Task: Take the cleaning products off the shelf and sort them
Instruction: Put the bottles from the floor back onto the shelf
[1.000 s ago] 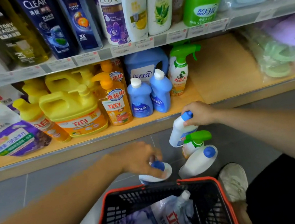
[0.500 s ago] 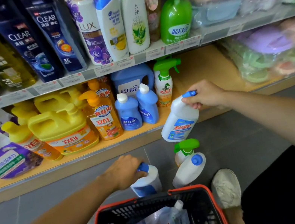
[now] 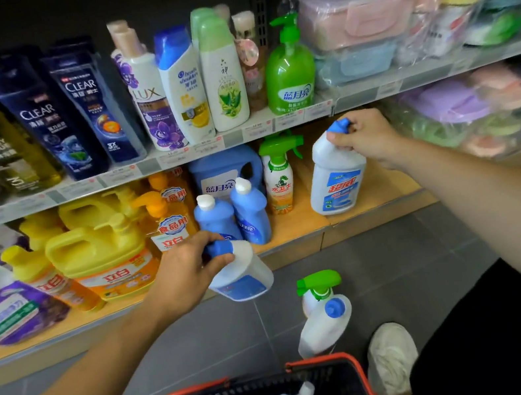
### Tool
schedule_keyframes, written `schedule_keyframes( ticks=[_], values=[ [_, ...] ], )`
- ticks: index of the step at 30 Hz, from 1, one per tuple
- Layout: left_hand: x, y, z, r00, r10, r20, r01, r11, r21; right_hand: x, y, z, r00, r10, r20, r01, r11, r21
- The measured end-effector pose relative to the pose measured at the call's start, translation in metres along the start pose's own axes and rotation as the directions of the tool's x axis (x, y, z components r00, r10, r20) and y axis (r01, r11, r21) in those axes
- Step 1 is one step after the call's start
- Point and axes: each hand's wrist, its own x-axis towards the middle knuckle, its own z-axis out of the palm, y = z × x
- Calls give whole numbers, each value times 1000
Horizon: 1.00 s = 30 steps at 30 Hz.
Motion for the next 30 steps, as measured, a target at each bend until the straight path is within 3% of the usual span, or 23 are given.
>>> schedule_keyframes(
  ticks=[7, 11, 16, 24, 30],
  values=[
    [6, 11, 2, 997, -37, -71, 36, 999, -27, 23, 32, 18, 987, 125, -96, -119, 991, 69],
    [12, 15, 6, 999, -42, -32, 41, 999, -24, 20, 46, 25, 984, 175, -45, -175, 985, 0],
    [17, 18, 9, 999, -43, 3, 43, 999, -30, 23, 73, 34, 990, 142, -23, -144, 978, -147],
    [34, 20, 14, 998, -50, -42, 47, 995, -86, 30, 119, 66, 964, 88, -251, -109, 992, -69],
    [51, 23, 18, 997, -57, -51, 51, 993, -111, 74, 123, 73, 970, 51, -237, -73, 993, -88]
  ],
)
